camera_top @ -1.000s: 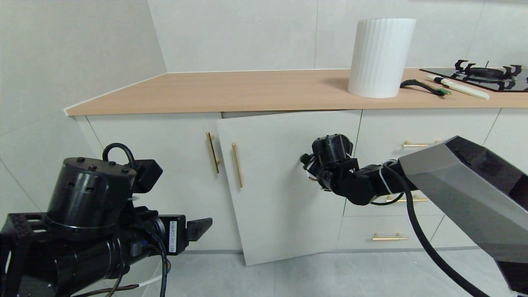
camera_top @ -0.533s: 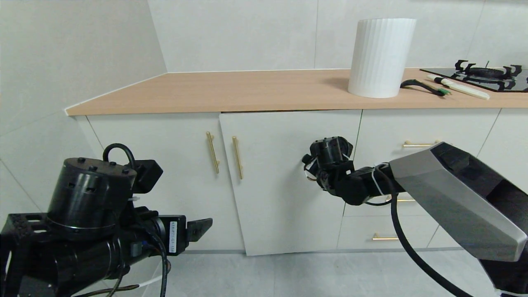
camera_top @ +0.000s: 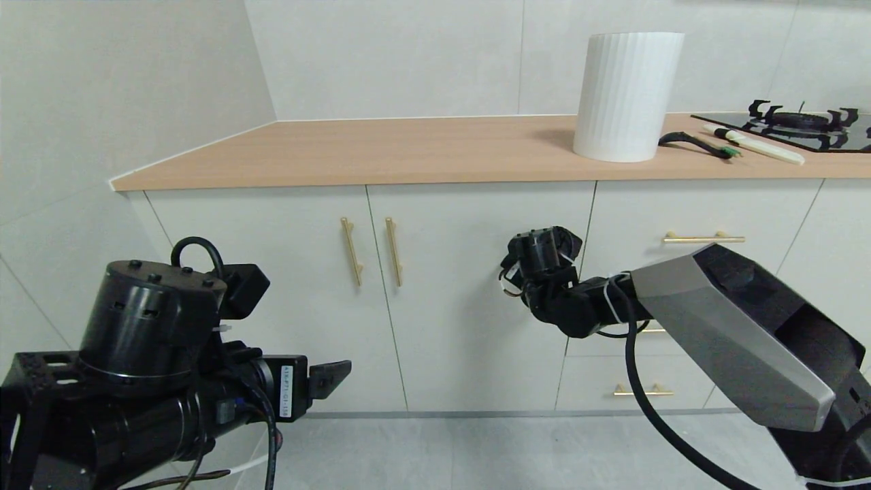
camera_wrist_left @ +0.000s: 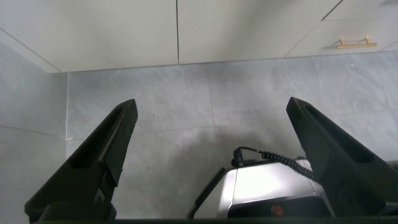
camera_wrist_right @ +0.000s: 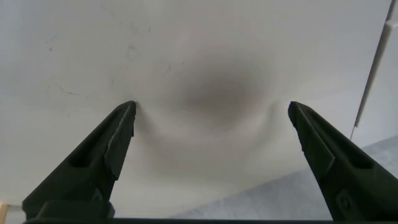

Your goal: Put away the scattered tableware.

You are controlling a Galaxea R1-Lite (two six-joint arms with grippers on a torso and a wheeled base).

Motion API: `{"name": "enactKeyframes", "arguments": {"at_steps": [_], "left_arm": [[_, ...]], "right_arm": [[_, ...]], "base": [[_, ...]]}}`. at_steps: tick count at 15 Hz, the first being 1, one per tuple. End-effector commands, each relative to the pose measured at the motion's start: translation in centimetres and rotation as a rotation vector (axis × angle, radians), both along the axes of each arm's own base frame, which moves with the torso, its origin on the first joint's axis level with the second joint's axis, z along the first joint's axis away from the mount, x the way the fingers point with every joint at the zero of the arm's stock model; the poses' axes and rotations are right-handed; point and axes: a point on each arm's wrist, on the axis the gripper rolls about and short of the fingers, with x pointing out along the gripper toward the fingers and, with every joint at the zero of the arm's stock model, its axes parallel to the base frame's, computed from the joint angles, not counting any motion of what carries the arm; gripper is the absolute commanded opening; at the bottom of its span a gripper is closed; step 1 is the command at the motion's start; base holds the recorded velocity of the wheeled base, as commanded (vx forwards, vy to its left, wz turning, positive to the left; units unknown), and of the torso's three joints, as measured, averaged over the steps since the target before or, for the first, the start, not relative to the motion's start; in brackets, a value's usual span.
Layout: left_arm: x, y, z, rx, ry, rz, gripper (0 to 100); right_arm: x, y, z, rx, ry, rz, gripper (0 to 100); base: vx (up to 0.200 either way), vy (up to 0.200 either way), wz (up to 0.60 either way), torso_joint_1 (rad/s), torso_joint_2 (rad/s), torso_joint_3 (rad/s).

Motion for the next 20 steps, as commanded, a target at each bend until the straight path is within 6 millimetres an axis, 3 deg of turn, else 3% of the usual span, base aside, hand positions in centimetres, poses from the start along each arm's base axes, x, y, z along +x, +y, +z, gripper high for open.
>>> {"name": "enactKeyframes", "arguments": {"at_steps": [1,2,3,4,5,7,10,12,15,17,19,20], "left_arm": [[0.0,0.0,0.0,0.001,0.002,0.0,100],[0.0,0.0,0.0,0.001,0.002,0.0,100],[0.0,0.0,0.0,0.0,0.0,0.0,100],[0.0,0.0,0.0,0.0,0.0,0.0,100],[0.0,0.0,0.0,0.0,0.0,0.0,100],[0.0,0.0,0.0,0.0,0.0,0.0,100],[0.0,0.0,0.0,0.0,0.0,0.0,100],[-0.1,0.1,0.1,-0.002,-0.005,0.003,100],[-1.8,1.9,2.6,-0.056,-0.115,0.042,100],[-4.3,3.5,3.9,-0.101,-0.199,0.051,100],[-6.8,5.0,4.1,-0.11,-0.259,0.044,100],[-9.5,7.0,3.5,-0.064,-0.326,0.057,100]], "right_arm": [[-0.7,0.0,0.8,0.007,-0.002,0.01,100],[-1.2,0.1,1.0,0.007,0.006,0.023,100],[-3.3,0.5,1.9,0.027,0.039,0.114,100],[-3.6,0.6,2.0,0.029,0.044,0.127,100],[-7.3,0.1,3.1,0.051,0.129,0.299,100],[-10.6,-1.3,4.0,0.058,0.201,0.504,100],[-12.5,-2.6,3.5,-0.055,0.148,0.597,100],[-14.1,-4.0,5.1,-0.165,0.056,0.611,100],[-19.9,-9.6,10.4,-0.337,-0.093,0.514,100],[-24.1,-13.4,13.4,-0.373,-0.185,0.451,100],[-28.0,-15.7,14.0,-0.406,-0.215,0.427,100],[-32.0,-18.0,13.8,-0.429,-0.238,0.392,100]], "base": [[0.0,0.0,0.0,0.0,0.0,0.0],[0.0,0.0,0.0,0.0,0.0,0.0],[0.0,0.0,0.0,0.0,0.0,0.0],[0.0,0.0,0.0,0.0,0.0,0.0],[0.0,0.0,0.0,0.0,0.0,0.0],[0.0,0.0,0.0,0.0,0.0,0.0],[0.0,0.0,0.0,0.0,0.0,0.0],[0.0,0.0,0.0,0.0,0.0,0.0],[0.0,0.0,0.0,0.0,0.0,0.0],[0.0,0.0,0.0,0.0,0.0,0.0],[0.0,0.0,0.0,0.0,0.0,0.0],[0.0,0.0,0.0,0.0,0.0,0.0]]}}
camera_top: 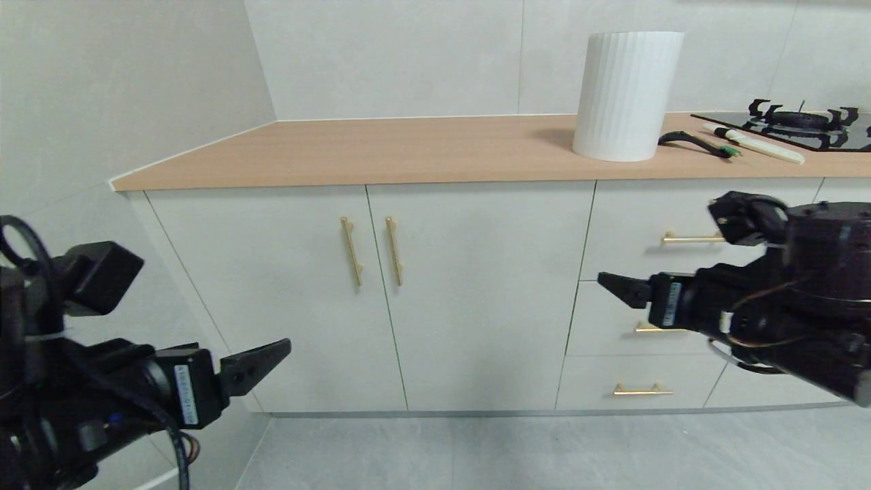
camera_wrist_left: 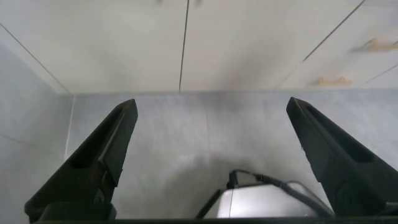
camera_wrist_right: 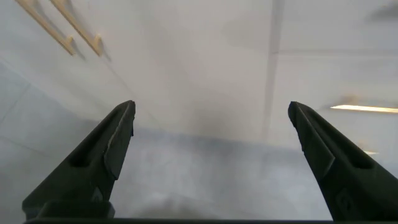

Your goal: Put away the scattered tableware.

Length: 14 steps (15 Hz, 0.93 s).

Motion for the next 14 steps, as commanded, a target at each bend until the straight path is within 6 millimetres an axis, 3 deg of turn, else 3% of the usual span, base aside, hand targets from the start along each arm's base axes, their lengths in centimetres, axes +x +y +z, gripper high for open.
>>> {"name": "enactKeyframes", "arguments": {"at_steps": [1,3,4,5,8,10,14], "left_arm": [[-6.4,4.2,-0.4,0.047,-0.18,0.036,100],[-9.8,6.0,-0.8,0.065,-0.311,0.077,100],[-10.8,6.4,-0.8,0.055,-0.354,0.101,100],[-13.2,7.3,-0.7,0.051,-0.448,0.137,100],[-17.8,8.2,-1.6,0.119,-0.613,0.21,100],[-19.5,8.2,-2.6,0.167,-0.678,0.181,100],[-19.6,8.0,-2.3,0.175,-0.684,0.277,100]], "right_arm": [[-10.7,-6.6,1.4,-0.015,-0.162,-0.072,100],[-15.6,-9.7,1.5,-0.001,-0.227,-0.135,100],[-17.1,-10.6,1.3,0.004,-0.245,-0.165,100],[-20.1,-12.0,0.5,0.002,-0.271,-0.231,100],[-25.1,-13.3,-1.3,-0.056,-0.372,-0.376,100],[-27.2,-13.2,-2.7,-0.161,-0.417,-0.465,100],[-28.0,-12.8,-2.7,-0.228,-0.437,-0.612,100]], "base": [[0.0,0.0,0.0,0.0,0.0,0.0],[0.0,0.0,0.0,0.0,0.0,0.0],[0.0,0.0,0.0,0.0,0.0,0.0],[0.0,0.0,0.0,0.0,0.0,0.0],[0.0,0.0,0.0,0.0,0.0,0.0],[0.0,0.0,0.0,0.0,0.0,0.0],[0.0,0.0,0.0,0.0,0.0,0.0]]}}
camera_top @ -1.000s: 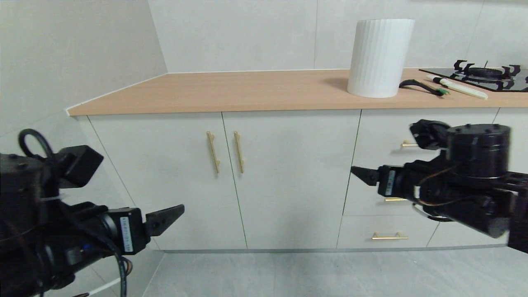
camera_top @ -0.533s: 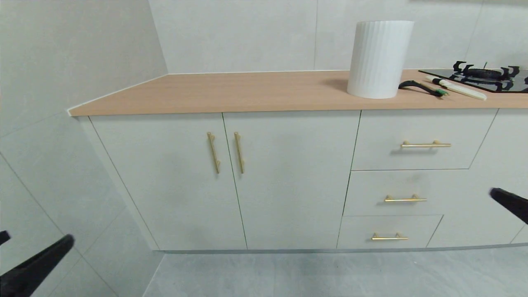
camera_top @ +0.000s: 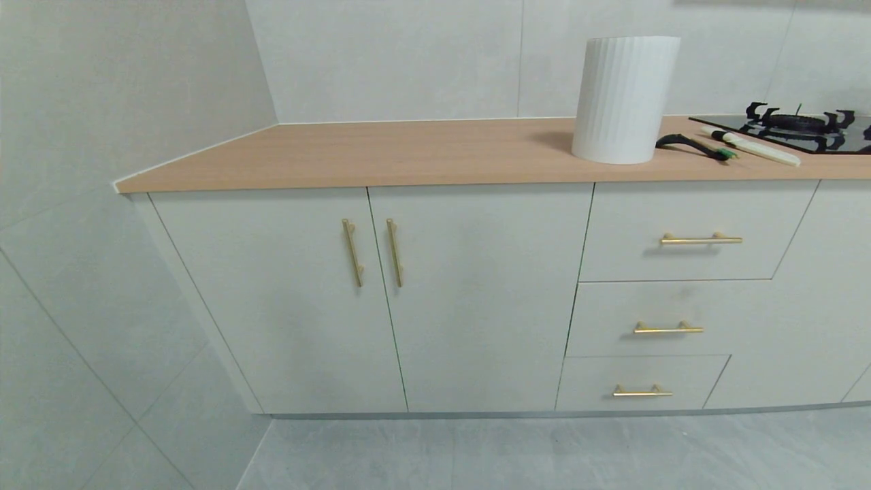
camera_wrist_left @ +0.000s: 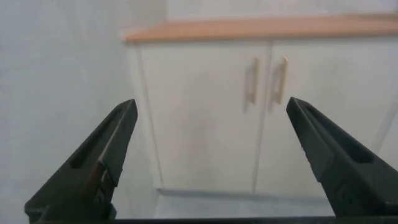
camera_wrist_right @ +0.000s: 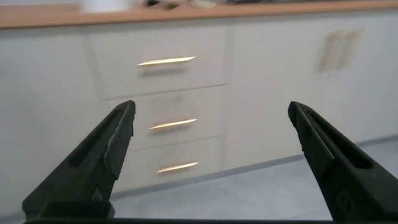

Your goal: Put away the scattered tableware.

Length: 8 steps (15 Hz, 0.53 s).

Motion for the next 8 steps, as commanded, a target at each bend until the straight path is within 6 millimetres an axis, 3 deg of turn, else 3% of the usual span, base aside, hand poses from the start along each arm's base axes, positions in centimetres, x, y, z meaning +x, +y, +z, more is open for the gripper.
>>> {"name": "enactKeyframes", "arguments": {"at_steps": [1,3,6,8], "left_arm": [[-0.5,-0.4,-0.9,-0.009,-0.018,0.079,100],[-0.8,-0.9,-3.4,0.029,0.007,0.096,100],[1.2,-0.9,-7.1,0.039,0.133,0.073,100],[2.7,-1.1,-10.5,0.053,0.228,-0.025,100]], "right_arm": [[-1.4,0.5,-1.8,-0.018,-0.052,-0.09,100],[-0.5,0.4,-3.8,-0.017,0.005,-0.077,100],[2.4,0.7,-9.1,0.005,0.111,0.07,100],[2.9,1.0,-9.8,0.054,0.086,0.199,100]], "base": [[0.0,0.0,0.0,0.0,0.0,0.0],[0.0,0.0,0.0,0.0,0.0,0.0],[0.0,0.0,0.0,0.0,0.0,0.0],[0.0,0.0,0.0,0.0,0.0,0.0]]}}
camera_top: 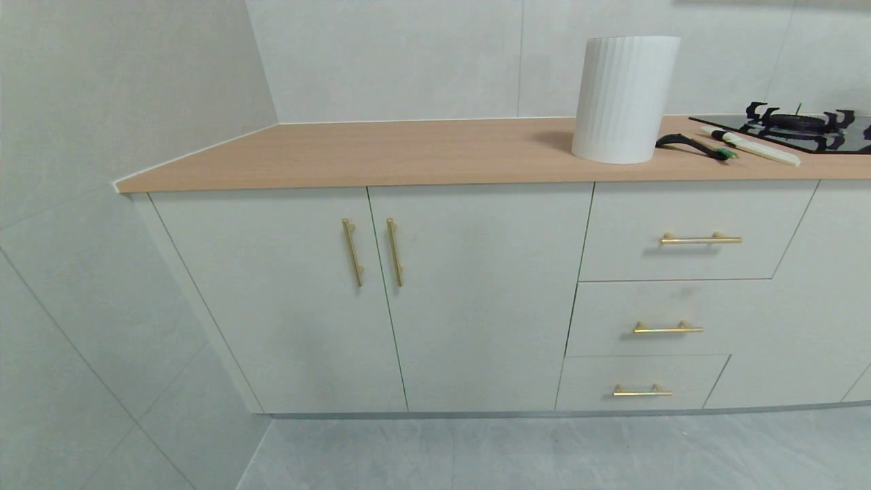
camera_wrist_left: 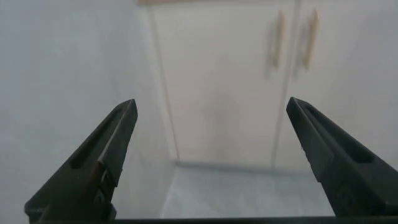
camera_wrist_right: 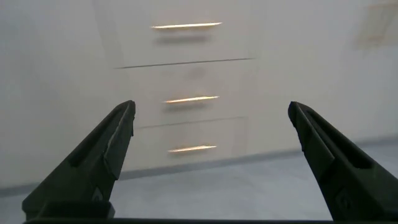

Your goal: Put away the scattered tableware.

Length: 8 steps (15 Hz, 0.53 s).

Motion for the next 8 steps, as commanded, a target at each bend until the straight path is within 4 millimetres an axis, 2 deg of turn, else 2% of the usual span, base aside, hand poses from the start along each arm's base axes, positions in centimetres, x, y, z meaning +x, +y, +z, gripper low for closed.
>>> {"name": "enactKeyframes", "arguments": {"at_steps": [1,3,7,8], "left_arm": [[1.09,-0.21,-2.63,-0.013,0.029,-0.086,100],[1.09,-0.41,-3.1,-0.026,0.075,-0.177,100],[1.09,-0.43,-3.07,-0.029,0.072,-0.183,100],[1.08,-0.42,-3.02,-0.077,0.069,-0.181,100]], "right_arm": [[0.53,0.15,-1.97,0.03,0.087,0.072,100],[0.51,0.18,-2.01,0.024,0.097,0.079,100],[0.51,0.19,-2.01,0.019,0.097,0.089,100],[0.51,0.2,-2.01,0.016,0.098,0.091,100]], "base": [[0.0,0.0,0.0,0.0,0.0,0.0],[0.0,0.0,0.0,0.0,0.0,0.0],[0.0,0.0,0.0,0.0,0.0,0.0],[0.0,0.0,0.0,0.0,0.0,0.0]]}}
